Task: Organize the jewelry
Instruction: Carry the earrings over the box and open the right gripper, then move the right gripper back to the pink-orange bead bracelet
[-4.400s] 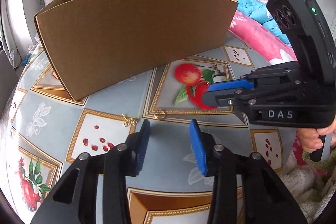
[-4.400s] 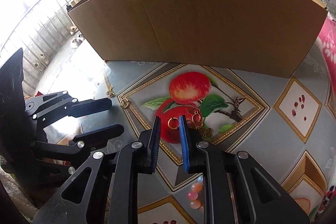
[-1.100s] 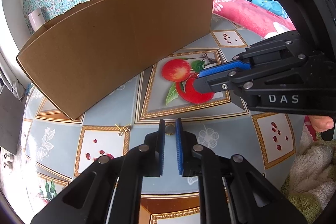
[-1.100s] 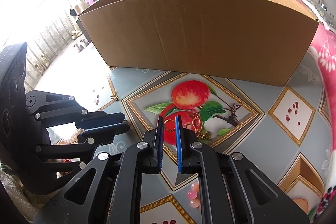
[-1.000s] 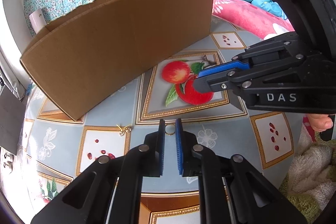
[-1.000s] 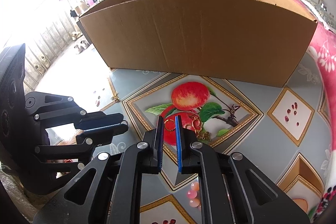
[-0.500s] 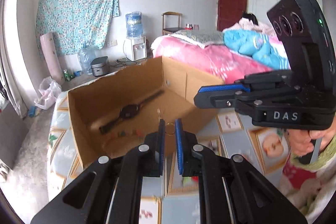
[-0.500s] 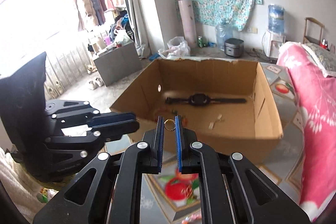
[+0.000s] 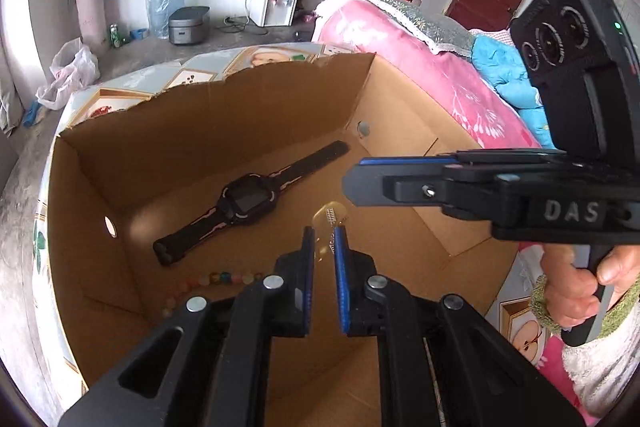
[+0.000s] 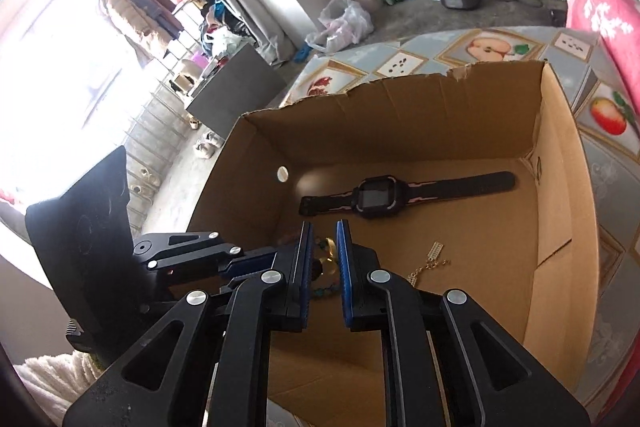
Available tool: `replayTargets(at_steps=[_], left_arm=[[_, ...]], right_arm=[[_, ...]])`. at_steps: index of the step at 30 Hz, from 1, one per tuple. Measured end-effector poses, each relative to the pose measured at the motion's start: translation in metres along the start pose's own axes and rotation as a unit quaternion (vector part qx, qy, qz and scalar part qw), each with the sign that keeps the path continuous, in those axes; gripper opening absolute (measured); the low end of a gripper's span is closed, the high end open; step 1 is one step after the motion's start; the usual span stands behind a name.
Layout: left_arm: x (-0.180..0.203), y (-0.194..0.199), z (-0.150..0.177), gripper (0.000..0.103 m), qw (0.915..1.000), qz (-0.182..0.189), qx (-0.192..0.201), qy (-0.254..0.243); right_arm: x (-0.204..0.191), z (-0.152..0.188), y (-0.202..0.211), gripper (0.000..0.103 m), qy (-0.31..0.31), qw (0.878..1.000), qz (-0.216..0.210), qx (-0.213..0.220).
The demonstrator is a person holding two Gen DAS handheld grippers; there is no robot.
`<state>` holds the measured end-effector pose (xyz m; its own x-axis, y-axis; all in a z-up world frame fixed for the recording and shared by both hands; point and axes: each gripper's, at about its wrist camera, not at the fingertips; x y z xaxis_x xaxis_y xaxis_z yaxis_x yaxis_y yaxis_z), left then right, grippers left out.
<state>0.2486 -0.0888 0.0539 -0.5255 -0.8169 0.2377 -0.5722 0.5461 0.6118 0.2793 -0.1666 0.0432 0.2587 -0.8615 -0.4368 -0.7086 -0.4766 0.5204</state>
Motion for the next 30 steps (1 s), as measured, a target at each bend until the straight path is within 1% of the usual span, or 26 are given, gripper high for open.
replayTargets(at_steps=[2, 4, 9, 12, 17, 18, 19, 20, 21, 23, 27, 29, 30], left_arm=[[-0.002, 0.0, 0.0, 0.014, 0.9999, 0.007, 0.001, 0.009], [-0.002, 0.003, 0.0, 0.018, 0.9999, 0.004, 0.008, 0.008], [-0.004, 0.014, -0.004, 0.018, 0.9996, -0.005, 0.026, 0.009], [-0.005, 0.032, -0.008, 0.019, 0.9989, -0.005, 0.047, 0.01], [-0.008, 0.073, -0.005, 0.026, 0.9961, -0.014, 0.087, 0.008], [-0.008, 0.086, -0.002, 0.027, 0.9948, -0.018, 0.1, 0.004], [-0.009, 0.098, 0.002, 0.03, 0.9937, -0.023, 0.11, 0.002], [-0.01, 0.107, 0.006, 0.034, 0.9929, -0.027, 0.116, 0.001], [-0.012, 0.117, 0.012, 0.036, 0.9917, -0.034, 0.124, 0.001], [-0.016, 0.135, 0.025, 0.042, 0.99, -0.042, 0.135, 0.005], [-0.022, 0.163, 0.059, 0.049, 0.9877, -0.071, 0.139, 0.014], [-0.024, 0.17, 0.075, 0.055, 0.9871, -0.084, 0.134, 0.02], [-0.025, 0.172, 0.085, 0.056, 0.9877, -0.088, 0.127, 0.026]], right_arm=[[0.004, -0.002, -0.002, 0.014, -0.003, 1.0, 0.002, 0.003], [0.007, -0.003, 0.0, 0.014, -0.008, 1.0, -0.001, 0.01], [0.011, -0.002, 0.017, 0.014, -0.018, 0.999, -0.004, 0.032], [0.012, -0.004, 0.025, 0.017, -0.019, 0.999, -0.001, 0.046], [0.006, 0.002, 0.061, 0.022, -0.017, 0.996, -0.001, 0.082], [0.003, 0.006, 0.072, 0.023, -0.015, 0.996, -0.001, 0.093], [0.001, 0.009, 0.081, 0.024, -0.013, 0.995, -0.001, 0.102], [-0.002, 0.014, 0.093, 0.028, -0.011, 0.993, -0.001, 0.114], [-0.003, 0.019, 0.102, 0.032, -0.01, 0.992, 0.002, 0.123], [-0.008, 0.034, 0.122, 0.035, -0.006, 0.989, 0.009, 0.145], [-0.009, 0.068, 0.148, 0.04, -0.011, 0.986, 0.021, 0.168], [-0.008, 0.089, 0.155, 0.04, -0.019, 0.986, 0.028, 0.165], [-0.007, 0.098, 0.155, 0.04, -0.022, 0.986, 0.034, 0.162]])
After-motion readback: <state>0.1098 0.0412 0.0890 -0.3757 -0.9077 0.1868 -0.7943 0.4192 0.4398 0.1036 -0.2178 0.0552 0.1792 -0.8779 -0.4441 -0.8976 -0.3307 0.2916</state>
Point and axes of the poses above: each gripper's, at about its wrist camera, not at the fingertips, and y roughly against the way its jaws point, x to its right, z to its underside, and after that the axes turned 15 degrees about x, right-handed
